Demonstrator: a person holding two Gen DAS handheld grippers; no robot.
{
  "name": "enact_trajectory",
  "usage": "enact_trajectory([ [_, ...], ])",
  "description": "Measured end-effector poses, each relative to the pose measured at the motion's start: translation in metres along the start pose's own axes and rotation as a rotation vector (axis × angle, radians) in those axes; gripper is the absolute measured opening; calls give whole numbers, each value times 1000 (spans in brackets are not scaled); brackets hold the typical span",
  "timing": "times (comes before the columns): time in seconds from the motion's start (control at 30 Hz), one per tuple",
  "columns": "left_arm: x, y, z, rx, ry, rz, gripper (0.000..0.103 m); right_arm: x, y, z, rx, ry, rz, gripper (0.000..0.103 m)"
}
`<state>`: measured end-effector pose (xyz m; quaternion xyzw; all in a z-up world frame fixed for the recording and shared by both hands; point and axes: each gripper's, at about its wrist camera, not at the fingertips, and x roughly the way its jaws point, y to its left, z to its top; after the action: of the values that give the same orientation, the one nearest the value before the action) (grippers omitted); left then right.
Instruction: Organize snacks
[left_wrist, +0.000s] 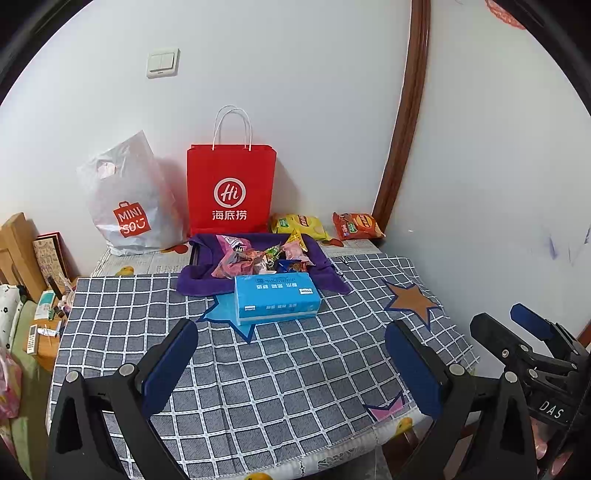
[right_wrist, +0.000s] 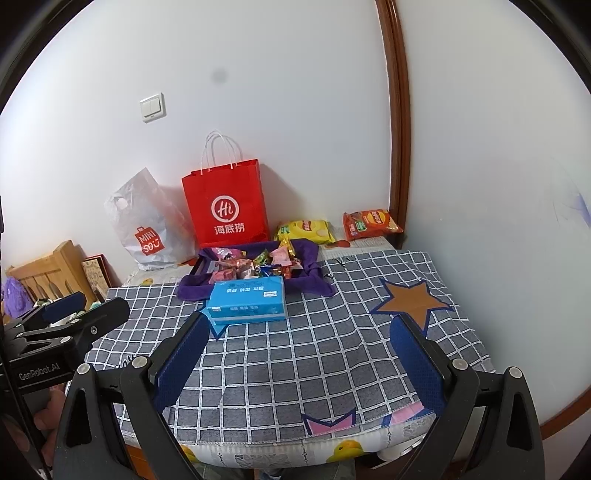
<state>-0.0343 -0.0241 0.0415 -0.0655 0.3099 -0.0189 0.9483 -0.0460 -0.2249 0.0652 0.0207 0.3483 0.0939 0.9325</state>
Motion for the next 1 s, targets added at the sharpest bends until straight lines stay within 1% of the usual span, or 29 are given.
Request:
enact_trajectory([
  [1.0,1,0,0,-5,5,0,102,2,3,1,-12,-3,6,97],
])
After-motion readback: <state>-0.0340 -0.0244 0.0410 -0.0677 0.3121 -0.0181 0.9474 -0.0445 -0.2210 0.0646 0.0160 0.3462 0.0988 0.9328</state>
